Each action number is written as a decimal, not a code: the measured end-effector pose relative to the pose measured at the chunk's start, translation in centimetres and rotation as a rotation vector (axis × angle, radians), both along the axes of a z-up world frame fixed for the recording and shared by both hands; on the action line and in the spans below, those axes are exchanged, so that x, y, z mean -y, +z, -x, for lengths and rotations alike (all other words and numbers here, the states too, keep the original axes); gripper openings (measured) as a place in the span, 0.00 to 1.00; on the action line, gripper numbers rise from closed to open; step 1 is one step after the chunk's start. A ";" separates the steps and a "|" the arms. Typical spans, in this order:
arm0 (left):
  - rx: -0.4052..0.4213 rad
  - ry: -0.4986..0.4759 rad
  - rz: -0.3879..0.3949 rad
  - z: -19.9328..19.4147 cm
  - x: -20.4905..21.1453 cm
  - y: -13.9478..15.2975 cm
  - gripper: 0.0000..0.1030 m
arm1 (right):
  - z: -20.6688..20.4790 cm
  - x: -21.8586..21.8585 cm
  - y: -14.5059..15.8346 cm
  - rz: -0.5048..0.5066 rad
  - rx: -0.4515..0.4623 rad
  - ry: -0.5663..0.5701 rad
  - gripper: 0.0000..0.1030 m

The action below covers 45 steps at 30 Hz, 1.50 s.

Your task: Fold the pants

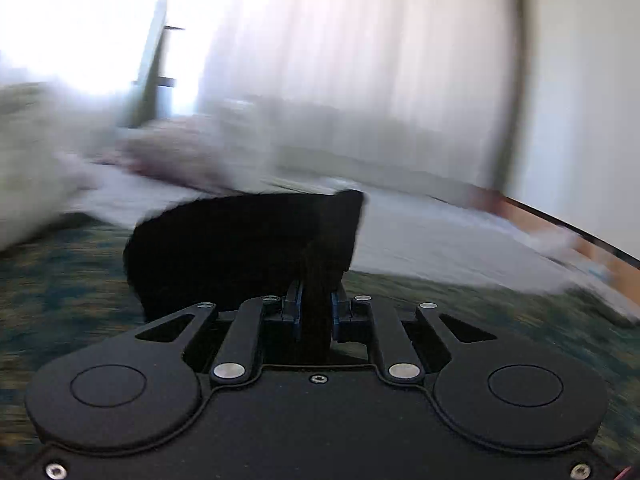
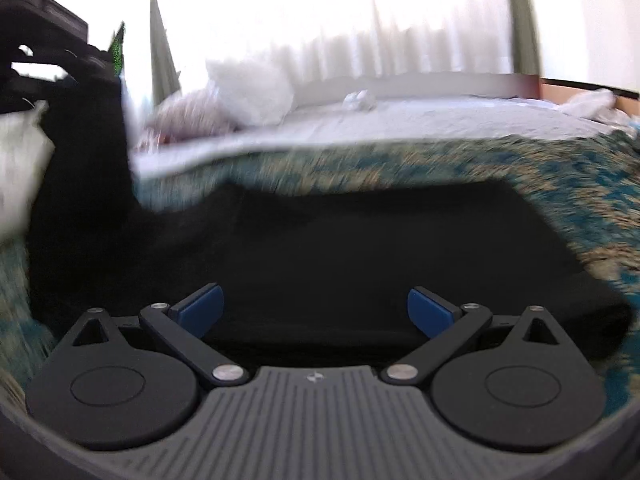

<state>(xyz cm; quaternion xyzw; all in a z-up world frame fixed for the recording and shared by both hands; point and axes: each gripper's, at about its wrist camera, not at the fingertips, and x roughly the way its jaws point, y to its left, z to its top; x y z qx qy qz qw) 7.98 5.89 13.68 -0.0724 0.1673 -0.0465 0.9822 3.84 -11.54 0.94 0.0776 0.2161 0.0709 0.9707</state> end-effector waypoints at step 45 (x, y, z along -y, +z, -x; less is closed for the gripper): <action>-0.202 -0.003 -0.259 4.5 3.1 -11.8 0.44 | -0.4 5.8 0.9 -0.041 -0.185 -0.147 0.88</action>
